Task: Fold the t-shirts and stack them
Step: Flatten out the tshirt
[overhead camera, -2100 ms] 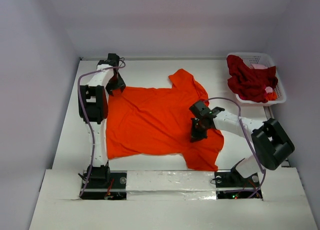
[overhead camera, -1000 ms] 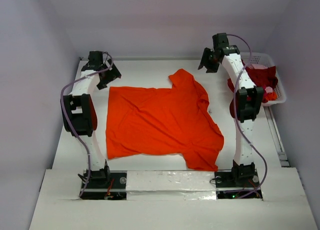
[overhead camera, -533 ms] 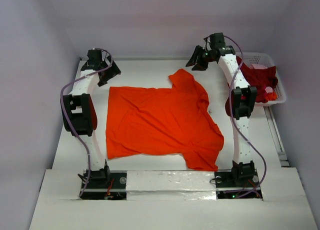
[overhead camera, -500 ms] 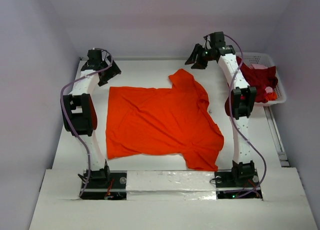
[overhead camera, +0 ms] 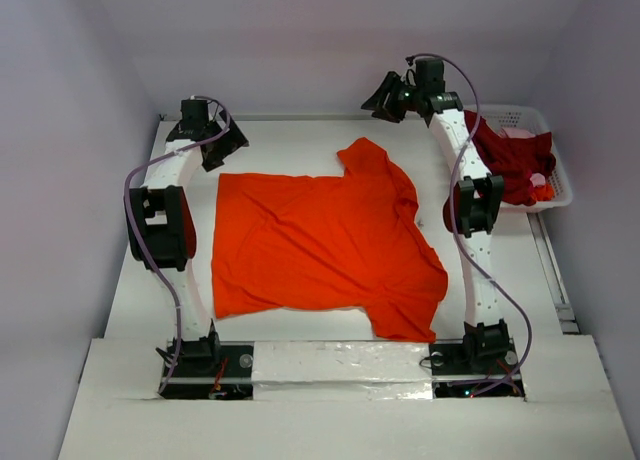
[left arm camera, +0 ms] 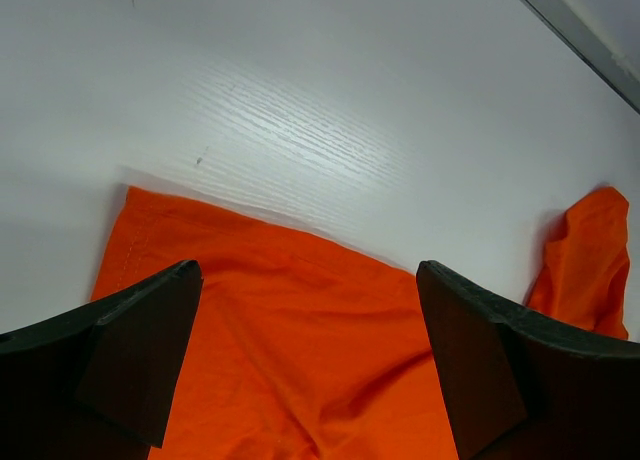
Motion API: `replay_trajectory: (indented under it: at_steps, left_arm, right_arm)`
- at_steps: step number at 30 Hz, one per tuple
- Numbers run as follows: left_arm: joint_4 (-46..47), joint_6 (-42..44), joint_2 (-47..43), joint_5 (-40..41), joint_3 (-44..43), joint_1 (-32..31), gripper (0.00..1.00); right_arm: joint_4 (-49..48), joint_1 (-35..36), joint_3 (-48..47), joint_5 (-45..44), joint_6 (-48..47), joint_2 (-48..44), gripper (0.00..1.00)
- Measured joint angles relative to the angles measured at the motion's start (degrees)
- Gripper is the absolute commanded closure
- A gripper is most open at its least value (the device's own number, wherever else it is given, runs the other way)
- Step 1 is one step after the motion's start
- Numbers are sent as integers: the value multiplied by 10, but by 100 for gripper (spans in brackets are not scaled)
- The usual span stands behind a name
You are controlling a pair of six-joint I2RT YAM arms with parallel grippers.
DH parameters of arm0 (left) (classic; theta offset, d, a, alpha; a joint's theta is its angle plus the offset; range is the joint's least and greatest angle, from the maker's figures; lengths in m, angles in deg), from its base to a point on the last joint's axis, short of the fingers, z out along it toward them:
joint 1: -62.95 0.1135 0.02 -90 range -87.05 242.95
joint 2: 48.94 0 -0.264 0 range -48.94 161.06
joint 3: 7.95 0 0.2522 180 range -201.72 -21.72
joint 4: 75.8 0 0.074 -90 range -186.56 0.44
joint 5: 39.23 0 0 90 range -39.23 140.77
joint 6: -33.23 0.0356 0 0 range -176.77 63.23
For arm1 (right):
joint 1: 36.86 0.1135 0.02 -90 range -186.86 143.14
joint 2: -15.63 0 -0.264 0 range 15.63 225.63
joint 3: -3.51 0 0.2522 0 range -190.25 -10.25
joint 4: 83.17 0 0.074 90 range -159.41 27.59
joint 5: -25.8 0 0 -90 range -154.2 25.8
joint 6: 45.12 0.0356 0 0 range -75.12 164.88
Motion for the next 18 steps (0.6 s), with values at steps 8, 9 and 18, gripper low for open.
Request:
replay_trajectory:
  at_steps: [8, 9, 18]
  left_arm:
    - [6, 0, 0, -9, 1, 0, 13]
    - [6, 1, 0, -10, 1, 0, 13]
    - [9, 0, 0, -19, 1, 0, 13]
  right_arm:
    - [23, 7, 0, -64, -10, 15, 45]
    - [28, 7, 0, -80, -10, 15, 44]
    - [109, 16, 0, -230, -37, 15, 45]
